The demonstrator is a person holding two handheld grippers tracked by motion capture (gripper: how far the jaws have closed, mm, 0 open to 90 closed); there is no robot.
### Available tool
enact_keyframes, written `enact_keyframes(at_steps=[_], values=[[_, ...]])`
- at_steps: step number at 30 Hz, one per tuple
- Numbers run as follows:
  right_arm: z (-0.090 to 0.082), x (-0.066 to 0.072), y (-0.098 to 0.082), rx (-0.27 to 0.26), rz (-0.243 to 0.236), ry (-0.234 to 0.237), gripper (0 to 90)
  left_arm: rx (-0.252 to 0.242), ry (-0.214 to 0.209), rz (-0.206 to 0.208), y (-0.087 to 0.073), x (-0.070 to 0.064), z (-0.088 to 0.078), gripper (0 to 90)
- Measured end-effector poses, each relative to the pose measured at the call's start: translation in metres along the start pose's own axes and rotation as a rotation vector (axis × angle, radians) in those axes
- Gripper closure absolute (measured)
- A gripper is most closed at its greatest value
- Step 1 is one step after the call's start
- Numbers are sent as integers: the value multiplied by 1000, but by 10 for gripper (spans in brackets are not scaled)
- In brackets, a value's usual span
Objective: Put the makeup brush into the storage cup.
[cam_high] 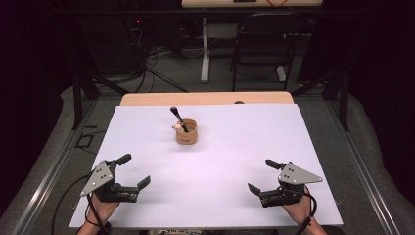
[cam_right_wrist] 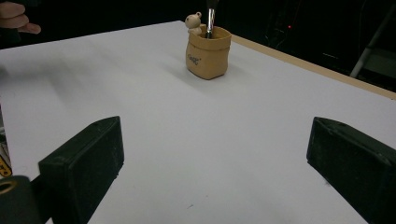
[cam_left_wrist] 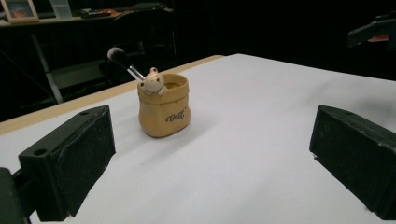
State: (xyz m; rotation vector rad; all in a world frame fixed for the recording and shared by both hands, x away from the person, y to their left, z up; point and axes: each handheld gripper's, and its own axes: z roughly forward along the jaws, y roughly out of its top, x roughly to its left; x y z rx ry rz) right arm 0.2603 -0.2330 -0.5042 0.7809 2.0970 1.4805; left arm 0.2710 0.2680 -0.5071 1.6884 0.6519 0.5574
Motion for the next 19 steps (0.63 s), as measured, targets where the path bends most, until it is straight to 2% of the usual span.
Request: enact_keyframes(at_steps=[4,5,7,10,19], values=[[-1,0,0,3,-1,-3,34,20,0,-2,-3,1,-2,1],[-1,0,0,1,0,-2,34,18,-9,-18,-4,3,-2,1],[-1,0,0,-1,-5,-3,34,21,-17,-25,-5,3,-1,1],[0,0,1,-2,-5,-1,34,33,-20,-19,-5,2,0,1],[-2,-2,2,-13,-3,-1,32,34,-1,-44,-6,3,3,1]])
